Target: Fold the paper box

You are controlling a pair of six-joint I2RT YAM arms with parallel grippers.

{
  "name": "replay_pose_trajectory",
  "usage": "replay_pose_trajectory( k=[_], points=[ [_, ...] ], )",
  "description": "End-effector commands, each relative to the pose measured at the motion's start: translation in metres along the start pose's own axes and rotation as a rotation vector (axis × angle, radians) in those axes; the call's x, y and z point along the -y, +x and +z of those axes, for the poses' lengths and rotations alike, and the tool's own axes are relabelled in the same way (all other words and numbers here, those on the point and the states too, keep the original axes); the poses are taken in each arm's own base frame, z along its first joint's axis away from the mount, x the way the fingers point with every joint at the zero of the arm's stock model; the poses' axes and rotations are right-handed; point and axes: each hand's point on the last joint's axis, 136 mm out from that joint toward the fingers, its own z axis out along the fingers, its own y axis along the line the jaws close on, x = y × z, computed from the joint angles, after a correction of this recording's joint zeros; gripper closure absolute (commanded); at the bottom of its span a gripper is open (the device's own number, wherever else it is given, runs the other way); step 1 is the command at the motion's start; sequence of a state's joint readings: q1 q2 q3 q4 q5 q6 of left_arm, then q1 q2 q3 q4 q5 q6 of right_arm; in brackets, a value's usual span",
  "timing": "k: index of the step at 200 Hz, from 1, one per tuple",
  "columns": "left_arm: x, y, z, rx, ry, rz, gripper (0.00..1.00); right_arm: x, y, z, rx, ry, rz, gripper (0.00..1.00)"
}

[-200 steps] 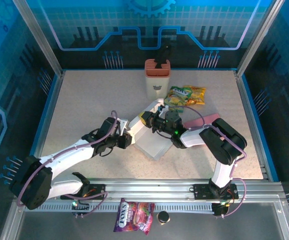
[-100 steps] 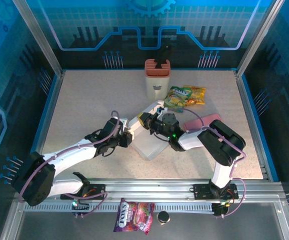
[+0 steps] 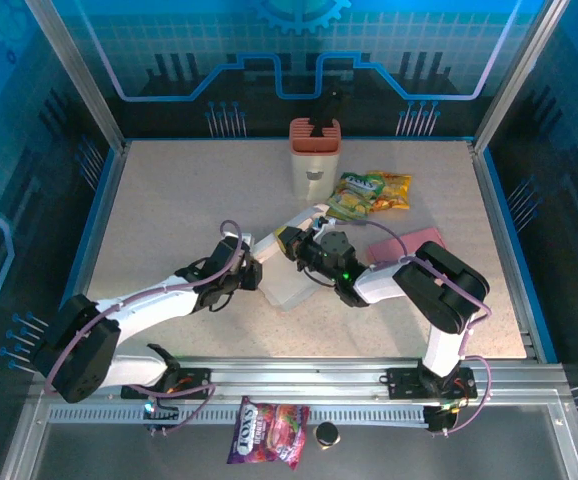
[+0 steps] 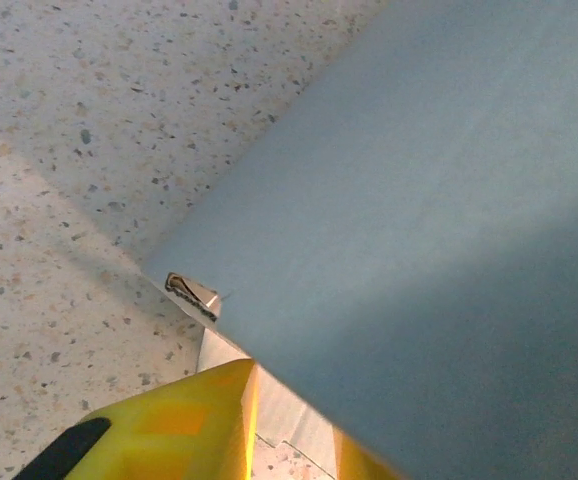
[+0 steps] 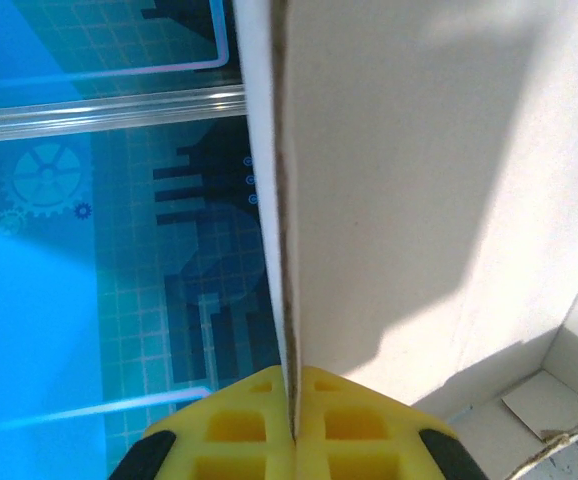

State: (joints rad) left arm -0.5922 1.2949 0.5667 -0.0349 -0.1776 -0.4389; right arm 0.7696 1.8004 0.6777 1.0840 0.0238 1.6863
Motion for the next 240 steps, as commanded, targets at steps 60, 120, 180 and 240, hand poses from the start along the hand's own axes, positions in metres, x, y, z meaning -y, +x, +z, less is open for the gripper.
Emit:
replay_pose_trajectory(
  k=[60,120,180,240],
  points=[
    [0.01,-0.035,-0.01,0.114,0.03,-0.002,0.76,0.003,-0.003,0.016,0.029,0.033,-0.022,1.0],
    [0.036,-0.025,-0.025,0.042,0.231,0.008,0.69,0.0,-0.01,-0.03,0.099,0.308,-0.013,1.0],
    [0.058,-0.016,-0.033,-0.01,0.36,0.054,0.66,0.009,-0.016,-0.054,0.145,0.498,-0.004,1.0],
    [0.057,0.0,-0.02,-0.085,0.365,0.077,0.66,0.001,-0.037,-0.017,0.144,0.347,-0.023,1.0]
  ],
)
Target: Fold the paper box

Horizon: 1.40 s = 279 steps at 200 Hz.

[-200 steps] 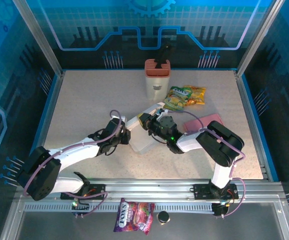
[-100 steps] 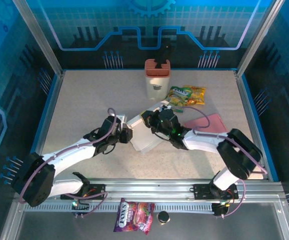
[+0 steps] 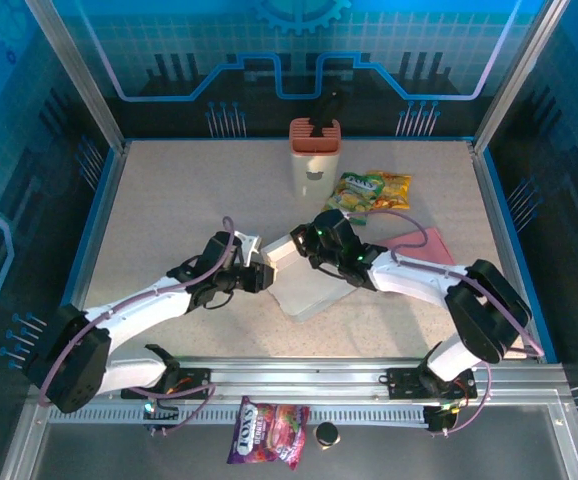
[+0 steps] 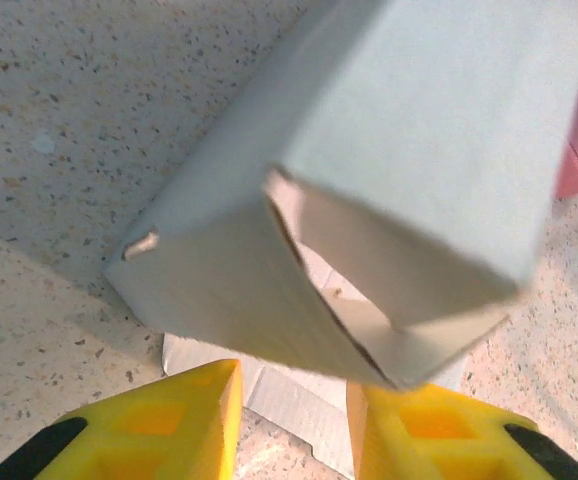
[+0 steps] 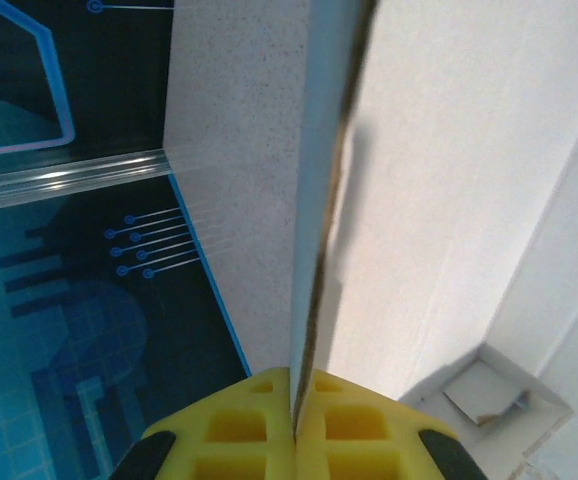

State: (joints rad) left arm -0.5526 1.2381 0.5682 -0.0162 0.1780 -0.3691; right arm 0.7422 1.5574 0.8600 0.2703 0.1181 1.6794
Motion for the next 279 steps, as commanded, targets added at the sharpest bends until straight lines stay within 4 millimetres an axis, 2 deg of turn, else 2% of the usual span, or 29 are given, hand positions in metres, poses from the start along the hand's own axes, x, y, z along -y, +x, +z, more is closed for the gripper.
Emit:
replay_pose_trajectory(
  k=[1,53,126,168,209,279],
  points=[
    [0.008,-0.007,0.003,-0.004,0.037,0.032,0.66,-0.005,-0.009,0.012,0.014,-0.038,-0.031,1.0],
    [-0.013,-0.005,0.003,0.012,-0.068,0.031,0.69,0.001,-0.01,0.015,0.007,-0.091,-0.038,1.0],
    [-0.017,-0.017,0.008,0.038,-0.097,0.048,0.76,0.006,-0.007,0.017,-0.012,-0.094,-0.041,1.0],
    [-0.015,-0.025,0.015,0.047,-0.09,0.035,0.76,0.008,-0.006,0.02,-0.013,-0.103,-0.041,1.0],
    [-0.023,-0.031,0.017,0.073,-0.136,0.009,0.74,0.01,-0.005,0.022,0.003,-0.141,-0.052,1.0],
    [-0.028,-0.028,0.016,0.079,-0.158,-0.003,0.73,0.018,-0.004,0.025,0.026,-0.239,-0.096,1.0]
  ],
)
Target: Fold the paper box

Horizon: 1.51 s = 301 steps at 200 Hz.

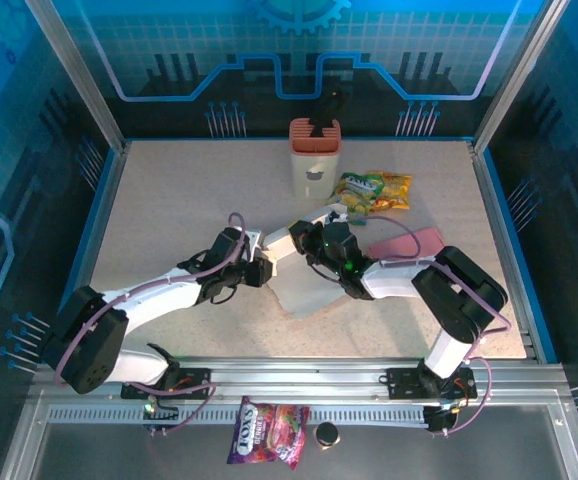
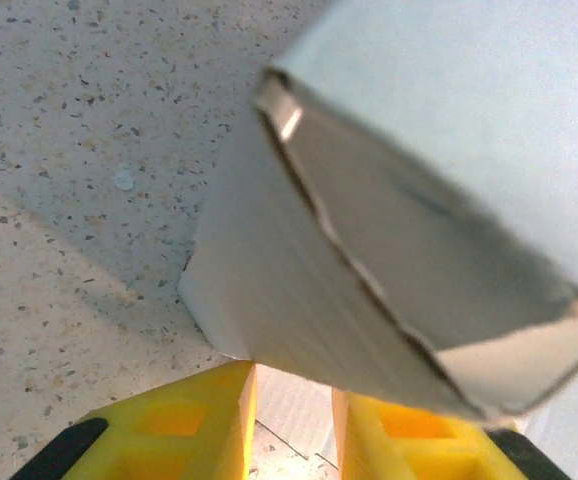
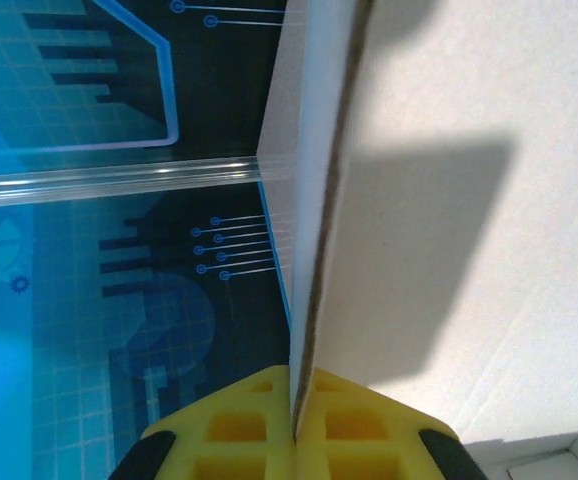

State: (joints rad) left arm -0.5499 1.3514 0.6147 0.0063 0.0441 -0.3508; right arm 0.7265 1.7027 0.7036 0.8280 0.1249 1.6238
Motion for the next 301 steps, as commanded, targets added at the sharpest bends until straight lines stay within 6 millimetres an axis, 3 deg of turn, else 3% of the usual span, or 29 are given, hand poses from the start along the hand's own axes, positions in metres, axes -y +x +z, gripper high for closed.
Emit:
replay_pose_trajectory(
  k=[1,68,117,183,258,301],
  points=[
    [-0.002,-0.016,0.0,0.057,-0.018,-0.015,0.73,0.022,0.005,0.001,0.001,0.012,-0.054,1.0],
    [-0.002,-0.023,0.004,0.064,-0.03,-0.015,0.75,0.027,0.008,0.002,-0.005,0.001,-0.036,1.0],
    [-0.012,-0.031,0.006,0.097,-0.101,-0.054,0.69,0.03,0.01,0.002,-0.012,0.015,-0.029,1.0],
    [-0.009,-0.029,0.014,0.098,-0.149,-0.068,0.77,0.031,0.011,0.003,-0.014,0.021,-0.018,1.0],
    [-0.01,-0.029,0.024,0.109,-0.239,-0.132,0.95,0.029,0.011,0.005,-0.011,0.019,-0.002,1.0],
    [-0.012,-0.032,0.028,0.114,-0.314,-0.158,1.0,0.029,0.012,0.005,-0.011,0.019,0.006,1.0]
  ],
)
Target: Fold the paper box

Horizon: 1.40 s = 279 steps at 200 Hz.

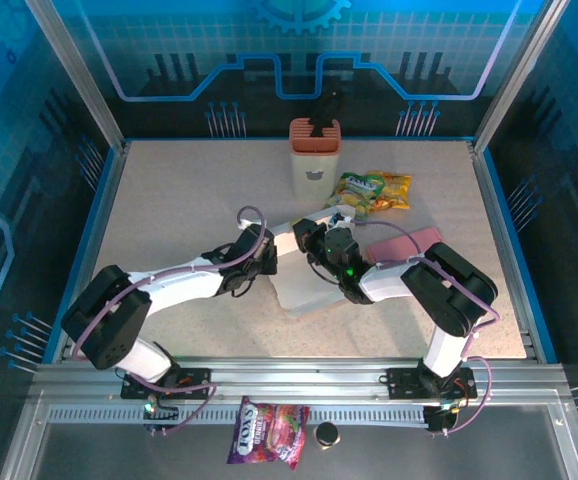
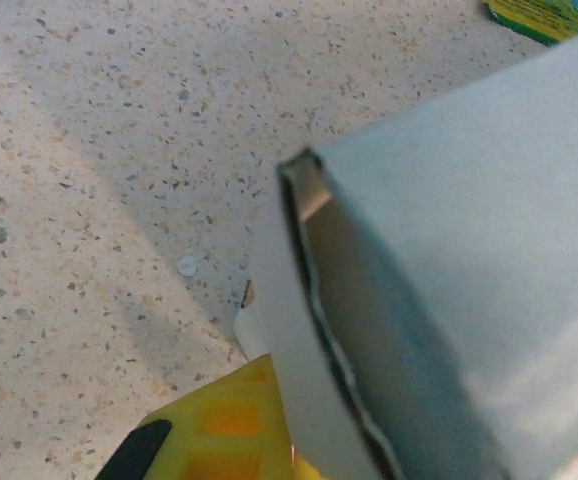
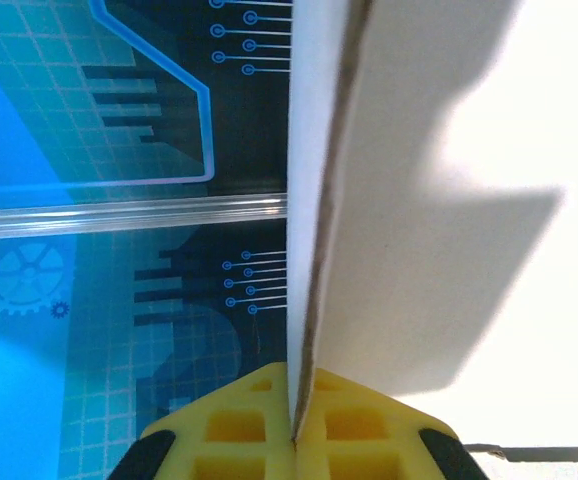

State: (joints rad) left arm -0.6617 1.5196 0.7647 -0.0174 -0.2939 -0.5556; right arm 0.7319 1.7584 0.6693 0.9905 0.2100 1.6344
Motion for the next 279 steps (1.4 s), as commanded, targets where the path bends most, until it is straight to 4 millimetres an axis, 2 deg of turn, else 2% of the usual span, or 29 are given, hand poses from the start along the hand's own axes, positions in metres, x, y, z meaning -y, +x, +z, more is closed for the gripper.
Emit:
replay_pose_trajectory(
  k=[1,56,93,125,155,163,184,225,243,251,256,266,279],
  points=[
    [-0.004,-0.003,0.006,0.009,-0.075,-0.038,1.0,0.029,0.023,0.0,-0.091,0.09,-0.009,1.0],
    [-0.012,-0.006,0.004,0.024,-0.166,-0.057,1.0,0.023,0.021,-0.001,-0.083,0.1,0.005,1.0],
    [-0.019,-0.01,-0.004,0.038,-0.203,-0.018,1.0,0.017,0.01,-0.008,-0.085,0.158,-0.003,0.64],
    [-0.024,-0.017,-0.014,0.05,-0.214,0.092,1.0,0.005,-0.012,-0.032,-0.077,0.238,-0.043,0.46],
    [-0.023,-0.019,-0.018,0.025,-0.138,0.162,1.0,-0.016,-0.029,-0.06,-0.073,0.262,-0.125,0.32],
    [-0.023,-0.018,-0.018,0.009,-0.108,0.175,1.0,-0.017,-0.034,-0.07,-0.07,0.292,-0.155,0.31],
    [-0.025,-0.019,-0.021,-0.016,-0.053,0.232,1.0,-0.024,-0.053,-0.089,-0.056,0.331,-0.23,0.3],
    [-0.033,-0.021,-0.032,-0.043,0.03,0.36,1.0,-0.028,-0.105,-0.117,-0.002,0.405,-0.305,0.32],
    [-0.039,-0.02,-0.032,-0.061,0.059,0.379,1.0,-0.032,-0.118,-0.118,-0.022,0.429,-0.336,0.34],
    [-0.042,-0.02,-0.031,-0.071,0.066,0.384,1.0,-0.023,-0.12,-0.117,-0.048,0.458,-0.356,0.36],
    [-0.044,-0.019,-0.03,-0.081,0.066,0.385,1.0,-0.033,-0.123,-0.114,-0.055,0.447,-0.382,0.36],
    [-0.044,-0.018,-0.027,-0.1,0.076,0.388,1.0,-0.03,-0.122,-0.111,-0.095,0.453,-0.418,0.39],
    [-0.043,-0.018,-0.023,-0.123,0.077,0.391,1.0,-0.022,-0.119,-0.106,-0.156,0.459,-0.452,0.47]
  ],
)
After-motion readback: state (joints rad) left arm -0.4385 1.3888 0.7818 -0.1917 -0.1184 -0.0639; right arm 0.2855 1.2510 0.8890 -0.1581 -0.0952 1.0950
